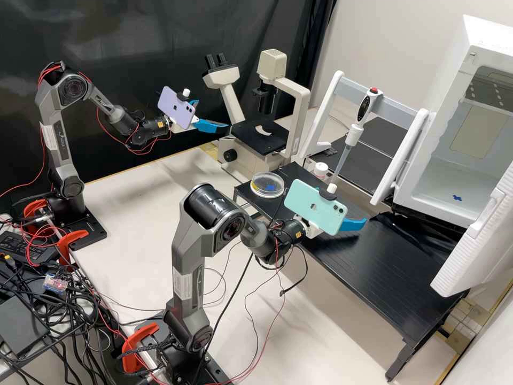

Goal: Move the petri dish to the incubator

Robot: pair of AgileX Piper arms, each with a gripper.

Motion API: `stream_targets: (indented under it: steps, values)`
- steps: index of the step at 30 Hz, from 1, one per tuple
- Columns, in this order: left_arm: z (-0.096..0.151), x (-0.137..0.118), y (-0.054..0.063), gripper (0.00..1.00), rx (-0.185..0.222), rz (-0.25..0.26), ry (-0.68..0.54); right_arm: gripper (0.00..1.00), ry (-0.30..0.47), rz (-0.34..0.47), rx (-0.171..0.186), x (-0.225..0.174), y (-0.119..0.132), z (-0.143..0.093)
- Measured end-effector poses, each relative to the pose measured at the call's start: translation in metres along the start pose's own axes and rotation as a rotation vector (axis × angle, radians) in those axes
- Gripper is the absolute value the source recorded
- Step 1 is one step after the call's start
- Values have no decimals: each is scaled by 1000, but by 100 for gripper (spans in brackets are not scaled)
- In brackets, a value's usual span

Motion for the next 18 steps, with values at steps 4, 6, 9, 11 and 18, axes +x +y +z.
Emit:
stream_targets:
  steps: [4,6,9,11,18]
  values:
    - [0,0,0,100,0,0,0,100,0,0,0,0,0,0]
    - [0,0,0,100,0,0,0,100,0,0,0,0,0,0]
    - [0,0,0,100,0,0,0,100,-1,-1,0,0,0,0]
    - [0,0,0,100,0,0,0,100,-1,-1,10,-4,0,0]
    - [0,0,0,100,0,0,0,100,92,12,51,-32,3,-16]
